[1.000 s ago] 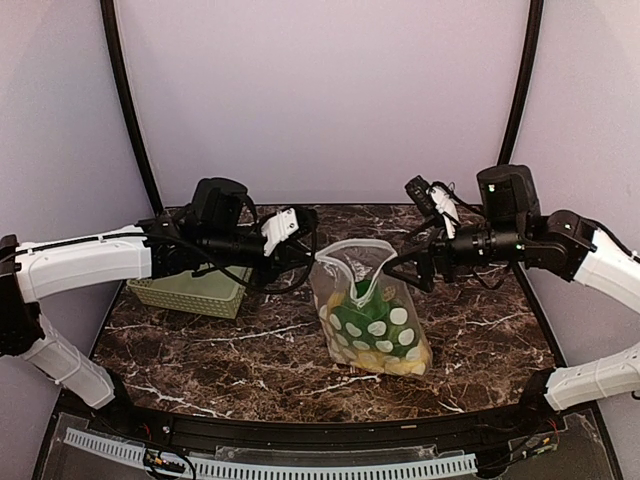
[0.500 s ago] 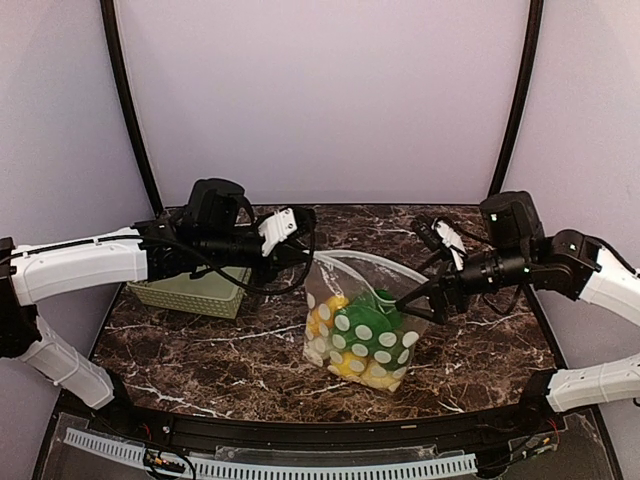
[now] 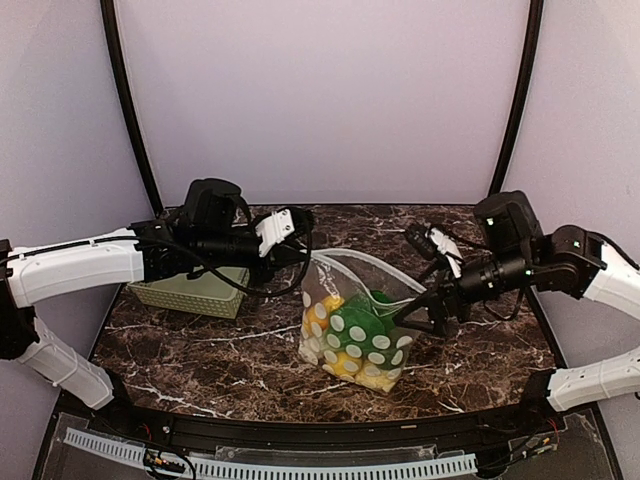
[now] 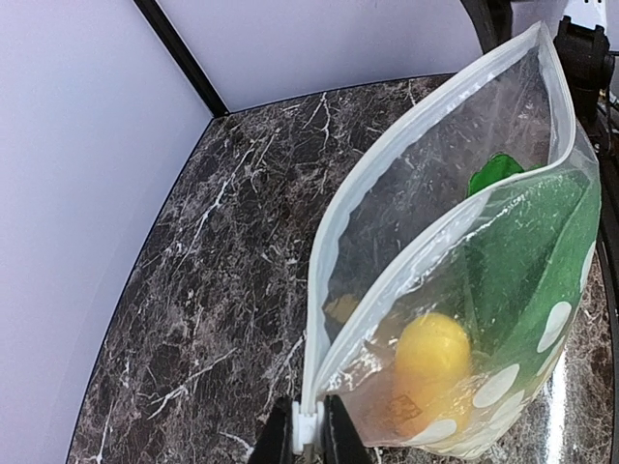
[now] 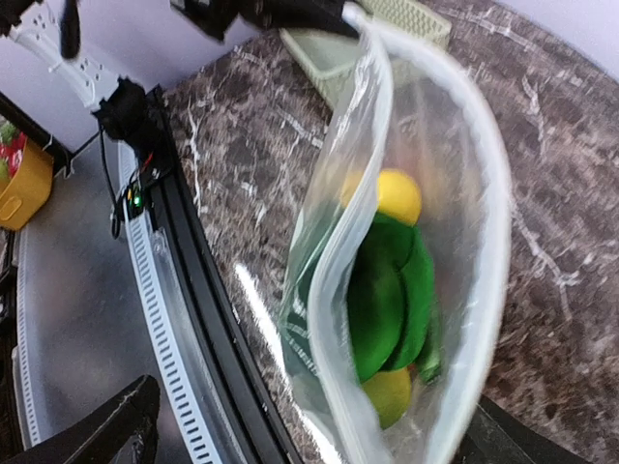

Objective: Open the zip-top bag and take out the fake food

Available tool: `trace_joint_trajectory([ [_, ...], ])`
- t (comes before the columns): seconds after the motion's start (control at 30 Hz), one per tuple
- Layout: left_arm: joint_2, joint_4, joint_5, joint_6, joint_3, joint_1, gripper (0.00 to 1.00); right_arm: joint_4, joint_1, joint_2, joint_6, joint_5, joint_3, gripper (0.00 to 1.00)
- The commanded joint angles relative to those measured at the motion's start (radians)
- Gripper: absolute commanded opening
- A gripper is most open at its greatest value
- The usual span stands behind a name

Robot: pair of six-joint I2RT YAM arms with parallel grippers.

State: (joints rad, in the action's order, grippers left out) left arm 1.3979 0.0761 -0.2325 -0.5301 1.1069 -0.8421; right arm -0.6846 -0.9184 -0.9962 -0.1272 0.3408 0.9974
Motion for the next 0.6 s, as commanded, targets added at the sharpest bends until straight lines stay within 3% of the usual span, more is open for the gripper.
trace_joint_trajectory([
  [0.0,-0.045,-0.006,-0.036,-0.015,-0.013,0.005,0.01,-0.021,0.002,-0.035,0.047,-0.16,0.182,0.99],
  [0.13,-0.052,-0.002,-0.06,-0.01,-0.008,0.003,0.01,-0.076,0.04,-0.166,0.1,-0.249,0.317,0.83],
  [0.27,-0.059,0.001,-0.063,-0.004,-0.008,0.0,0.01,-0.105,0.076,-0.272,0.121,-0.218,0.387,0.68],
  [0.57,-0.062,0.007,-0.059,-0.012,-0.008,-0.01,0.01,-0.172,0.094,-0.387,0.162,-0.113,0.439,0.51],
])
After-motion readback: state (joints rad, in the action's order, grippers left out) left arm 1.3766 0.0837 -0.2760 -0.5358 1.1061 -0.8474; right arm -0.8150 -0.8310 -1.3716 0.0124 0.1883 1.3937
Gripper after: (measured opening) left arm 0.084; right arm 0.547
